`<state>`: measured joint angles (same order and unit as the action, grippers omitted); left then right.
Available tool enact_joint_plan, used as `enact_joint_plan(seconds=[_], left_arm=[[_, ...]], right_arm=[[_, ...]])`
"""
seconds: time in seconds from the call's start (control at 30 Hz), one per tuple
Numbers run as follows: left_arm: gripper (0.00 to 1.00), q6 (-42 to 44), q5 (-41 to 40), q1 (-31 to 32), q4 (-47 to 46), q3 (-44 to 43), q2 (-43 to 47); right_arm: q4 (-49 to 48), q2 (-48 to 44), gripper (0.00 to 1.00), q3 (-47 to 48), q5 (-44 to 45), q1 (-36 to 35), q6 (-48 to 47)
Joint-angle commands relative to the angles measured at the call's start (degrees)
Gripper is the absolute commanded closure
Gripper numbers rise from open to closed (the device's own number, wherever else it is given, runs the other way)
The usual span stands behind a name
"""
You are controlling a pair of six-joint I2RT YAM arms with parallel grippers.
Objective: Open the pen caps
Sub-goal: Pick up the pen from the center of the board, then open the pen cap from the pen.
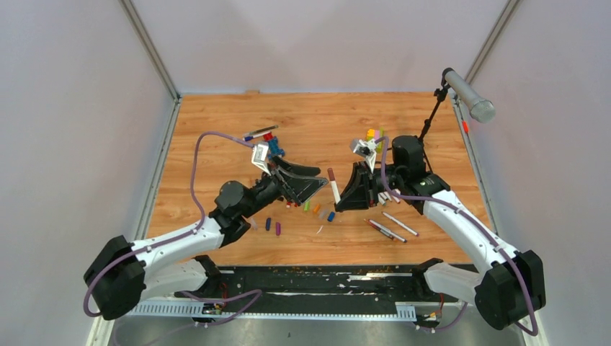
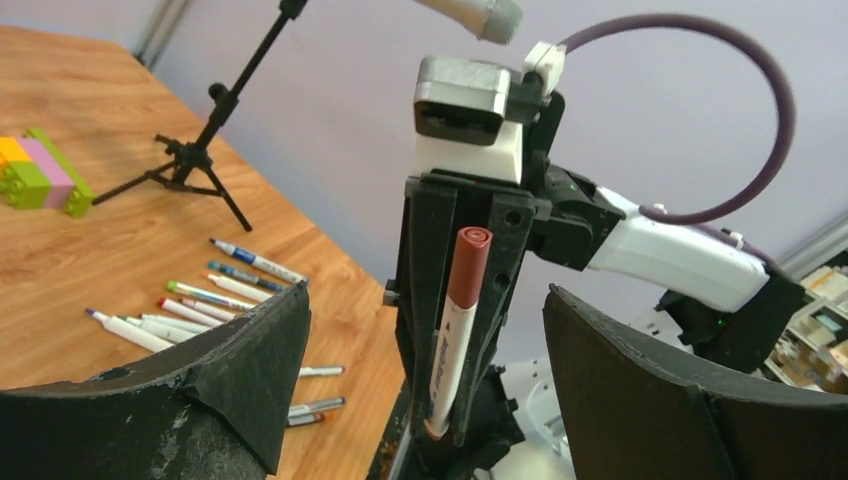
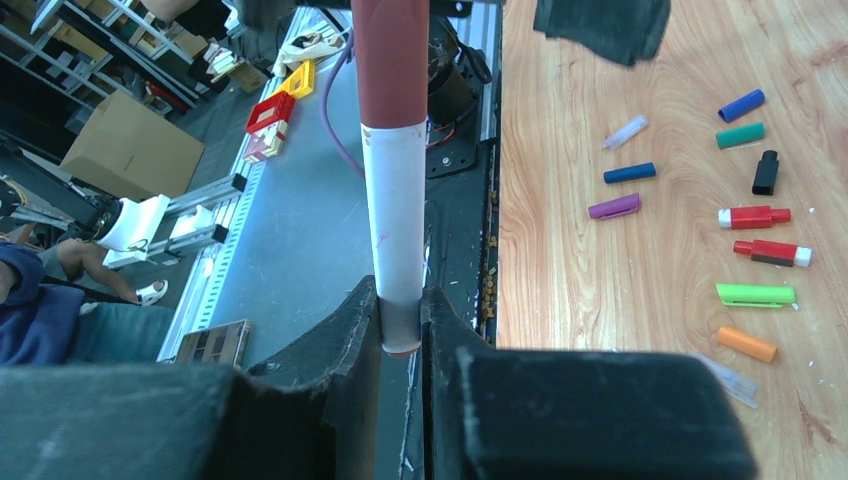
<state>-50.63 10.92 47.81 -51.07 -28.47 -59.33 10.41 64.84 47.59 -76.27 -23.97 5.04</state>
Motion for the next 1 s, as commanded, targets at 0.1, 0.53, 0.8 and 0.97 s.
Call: enact_joint_plan(seconds=[0.1, 0.53, 0.8, 0.97], left_arm=[[0.19, -2.61, 5.23, -0.26, -9.68, -4.00, -5.23], [0.42, -8.05, 8.38, -0.26, -20.83, -5.38, -12.64], [0.66, -8.16, 9.50, -0.22, -20.87, -5.87, -13.29], [0.66, -7.42, 10.35, -0.29, -19.16, -6.15, -12.95]], right_arm=[[-2.44, -0.09, 1.00, -0.39, -2.39, -0.53, -1.08], [-2.81, 0.54, 1.00, -0.57, -1.89, -0.82, -0.75], [-3.64, 1.27, 1.00, -0.66, -1.43, -0.77, 0.35], [-3.97, 1.43, 1.00, -0.57, -1.38, -0.82, 1.00]])
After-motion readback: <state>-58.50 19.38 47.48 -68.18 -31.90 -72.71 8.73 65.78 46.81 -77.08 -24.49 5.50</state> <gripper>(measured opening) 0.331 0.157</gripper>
